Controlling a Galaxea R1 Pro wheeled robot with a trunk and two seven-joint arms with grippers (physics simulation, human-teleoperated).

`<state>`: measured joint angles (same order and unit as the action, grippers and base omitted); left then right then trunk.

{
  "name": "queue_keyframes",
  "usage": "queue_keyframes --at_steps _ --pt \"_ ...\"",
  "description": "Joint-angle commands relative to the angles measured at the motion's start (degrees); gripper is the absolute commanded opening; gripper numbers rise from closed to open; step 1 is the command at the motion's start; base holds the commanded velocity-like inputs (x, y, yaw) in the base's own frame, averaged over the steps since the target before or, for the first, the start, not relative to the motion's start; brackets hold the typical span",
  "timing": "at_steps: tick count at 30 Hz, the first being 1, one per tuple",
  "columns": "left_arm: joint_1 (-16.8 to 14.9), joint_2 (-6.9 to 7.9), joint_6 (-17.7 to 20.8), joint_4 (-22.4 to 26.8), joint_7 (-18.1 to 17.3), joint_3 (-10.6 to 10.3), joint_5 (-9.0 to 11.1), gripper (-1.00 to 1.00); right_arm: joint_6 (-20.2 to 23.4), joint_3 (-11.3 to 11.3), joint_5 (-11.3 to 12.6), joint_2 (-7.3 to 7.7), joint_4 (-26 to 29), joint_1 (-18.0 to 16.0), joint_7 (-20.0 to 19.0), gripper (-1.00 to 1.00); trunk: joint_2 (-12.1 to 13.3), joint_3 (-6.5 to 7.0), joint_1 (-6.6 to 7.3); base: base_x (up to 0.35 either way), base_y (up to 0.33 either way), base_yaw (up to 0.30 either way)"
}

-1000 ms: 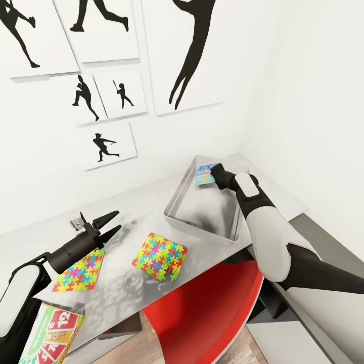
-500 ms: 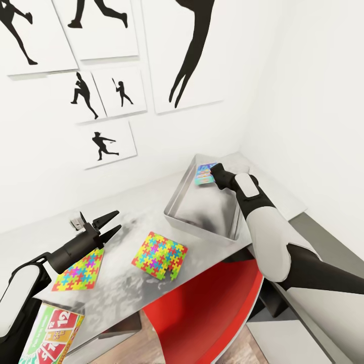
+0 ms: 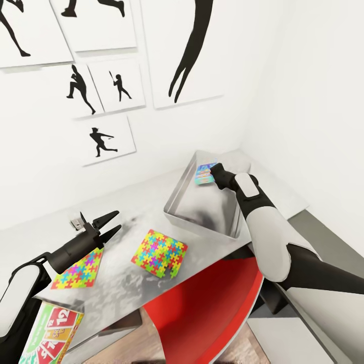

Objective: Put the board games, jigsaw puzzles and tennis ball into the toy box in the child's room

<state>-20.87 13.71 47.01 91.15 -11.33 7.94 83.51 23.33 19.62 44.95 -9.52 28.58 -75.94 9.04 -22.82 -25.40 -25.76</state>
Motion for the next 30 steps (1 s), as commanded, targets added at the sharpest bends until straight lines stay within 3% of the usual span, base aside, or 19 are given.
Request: queue_keyframes --at_steps 1,17,30 --pt "-0.04 0.0 0.27 -0.01 -0.2 0.06 -0.1 1.0 0.2 0.25 0.63 -0.06 0.14 -0.05 0.46 -1.0 -0.1 -0.18 -0.03 0.0 0.0 0.0" --pt "-0.05 0.0 0.27 -0.01 -0.27 0.06 -0.11 1.0 0.19 0.25 0.61 -0.05 0.16 -0.05 0.46 -1.0 -0.1 -1.61 -0.03 0.0 0.0 0.0" --pt "-0.05 0.0 0.27 0.04 -0.27 0.06 -0.1 1.0 0.03 0.25 0.58 -0.07 0.16 -0.08 0.34 -1.0 -0.1 -1.86 -0.03 0.0 0.0 0.0"
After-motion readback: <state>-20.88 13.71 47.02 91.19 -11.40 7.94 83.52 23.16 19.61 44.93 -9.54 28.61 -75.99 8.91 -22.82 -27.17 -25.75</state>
